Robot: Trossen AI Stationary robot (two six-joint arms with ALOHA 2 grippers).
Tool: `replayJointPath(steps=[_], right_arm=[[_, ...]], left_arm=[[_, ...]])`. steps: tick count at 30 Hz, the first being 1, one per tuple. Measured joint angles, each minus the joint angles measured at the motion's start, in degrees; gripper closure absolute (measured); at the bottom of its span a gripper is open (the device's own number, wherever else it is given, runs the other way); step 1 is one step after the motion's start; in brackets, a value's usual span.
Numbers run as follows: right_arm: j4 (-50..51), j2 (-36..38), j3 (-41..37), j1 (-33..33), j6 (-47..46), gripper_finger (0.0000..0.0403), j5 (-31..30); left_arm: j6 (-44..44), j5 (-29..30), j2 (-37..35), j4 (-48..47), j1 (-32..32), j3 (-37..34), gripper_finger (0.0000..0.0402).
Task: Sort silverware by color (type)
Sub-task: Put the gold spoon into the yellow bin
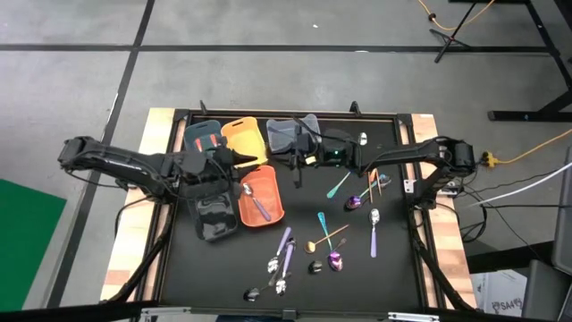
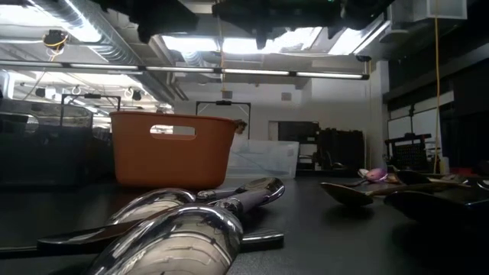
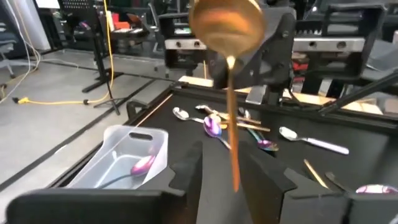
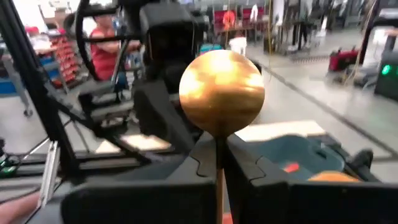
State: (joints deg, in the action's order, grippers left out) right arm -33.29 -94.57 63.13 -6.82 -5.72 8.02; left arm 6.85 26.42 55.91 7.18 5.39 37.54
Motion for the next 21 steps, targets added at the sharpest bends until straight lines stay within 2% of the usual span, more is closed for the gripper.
replayJointPath(steps=[6,21], right_arm=[[-6.72,-2.10,0.00,0.45,0.02,0.0401,-0.67],[-7.40,-2.13,0.00,0.49,0.15,0.0401,-1.95]], left_arm=[[-0.01,0.00,4.47,4.19,-0.11,0.00,0.0304],[0.10,1.53,11.26,11.46,-2.36,-0.02,0.0304]])
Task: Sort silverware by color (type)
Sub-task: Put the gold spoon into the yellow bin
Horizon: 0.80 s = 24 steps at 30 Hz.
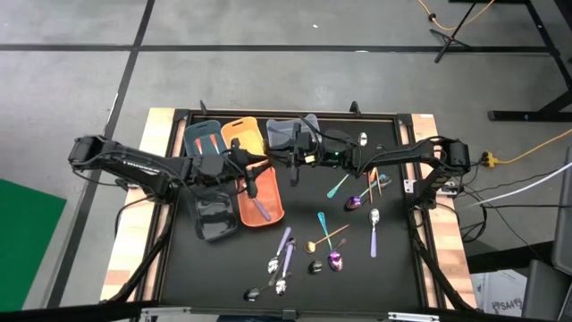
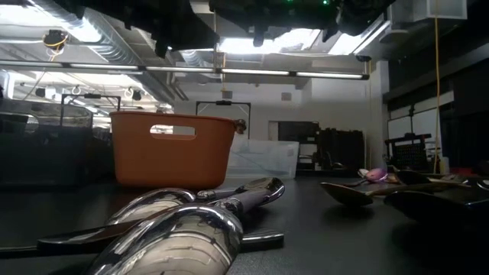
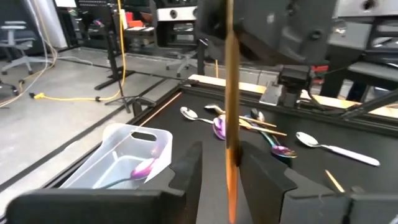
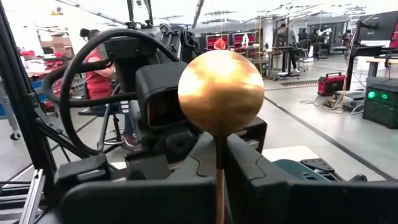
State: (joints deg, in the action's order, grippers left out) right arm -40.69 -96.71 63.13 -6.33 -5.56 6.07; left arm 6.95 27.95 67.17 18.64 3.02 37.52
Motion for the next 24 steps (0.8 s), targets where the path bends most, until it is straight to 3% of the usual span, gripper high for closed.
replayJointPath(steps=[12,24], right_arm=[[0.24,0.00,0.00,0.00,-0.04,0.0401,0.15],[0.43,0.02,0.02,-0.02,-0.02,0.0401,0.06]], left_arm=[[-0.05,-3.57,2.74,4.54,-2.53,-0.02,0.0308],[0.19,-3.44,2.73,4.61,-2.53,-0.02,0.0383]])
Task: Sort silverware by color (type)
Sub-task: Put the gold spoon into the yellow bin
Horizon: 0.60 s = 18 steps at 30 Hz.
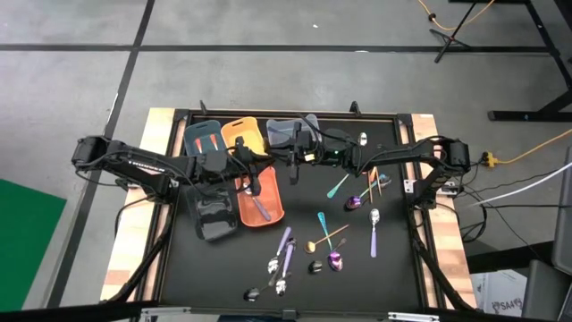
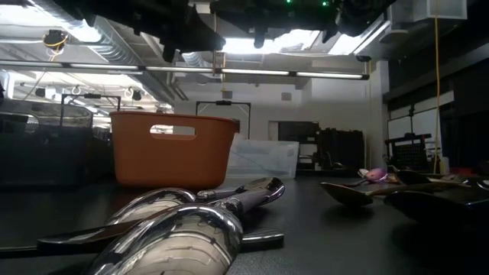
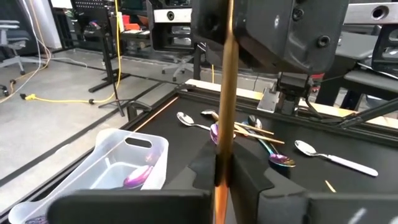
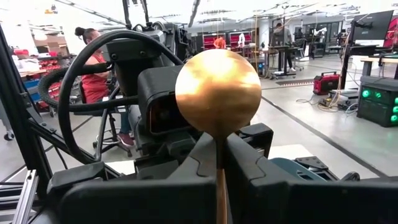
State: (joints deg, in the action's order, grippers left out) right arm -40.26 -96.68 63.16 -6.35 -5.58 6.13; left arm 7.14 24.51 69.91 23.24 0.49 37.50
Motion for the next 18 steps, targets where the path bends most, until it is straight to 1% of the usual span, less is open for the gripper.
replayJointPath(steps=[3,8,14,18], right_arm=[[0.10,0.00,0.00,0.00,-0.01,0.0401,0.02],[0.16,0.02,0.02,0.00,-0.03,0.0401,0.02],[0.41,0.04,0.02,0.00,-0.12,0.0400,-0.17],[1.35,0.09,0.07,0.00,-0.18,0.0389,-0.20]], left_arm=[[0.00,0.04,0.00,-0.02,0.00,0.00,0.0388],[0.08,0.17,-0.02,-0.05,0.00,0.00,0.0382],[0.17,0.22,-0.02,-0.10,0.00,-0.02,0.0383],[0.15,0.24,-0.02,-0.42,0.00,-0.04,0.0383]])
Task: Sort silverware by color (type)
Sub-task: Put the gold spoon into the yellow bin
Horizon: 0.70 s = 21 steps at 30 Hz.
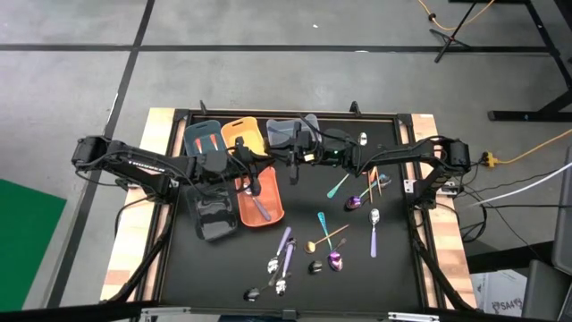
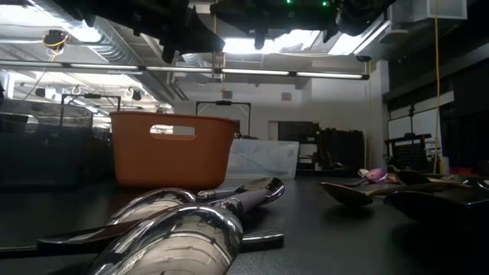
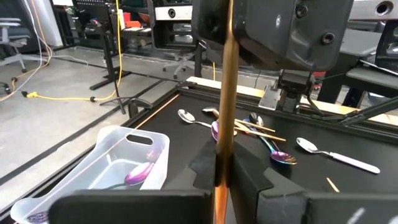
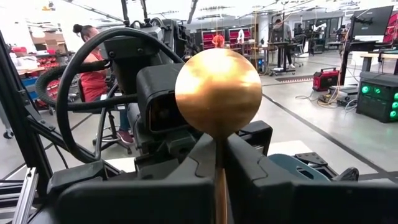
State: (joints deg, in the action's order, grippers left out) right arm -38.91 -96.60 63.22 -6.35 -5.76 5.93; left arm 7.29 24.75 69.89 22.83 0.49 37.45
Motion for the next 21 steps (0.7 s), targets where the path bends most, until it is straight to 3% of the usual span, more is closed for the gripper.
replayJointPath(steps=[11,21], right_arm=[[2.79,0.00,0.00,0.00,-0.01,0.0292,0.03],[6.23,0.14,0.00,-0.81,0.02,0.0275,-0.01]], left_arm=[[0.00,0.28,-0.02,-0.45,0.00,0.00,0.0383],[0.00,0.28,-0.31,-1.43,0.00,0.00,0.0382]])
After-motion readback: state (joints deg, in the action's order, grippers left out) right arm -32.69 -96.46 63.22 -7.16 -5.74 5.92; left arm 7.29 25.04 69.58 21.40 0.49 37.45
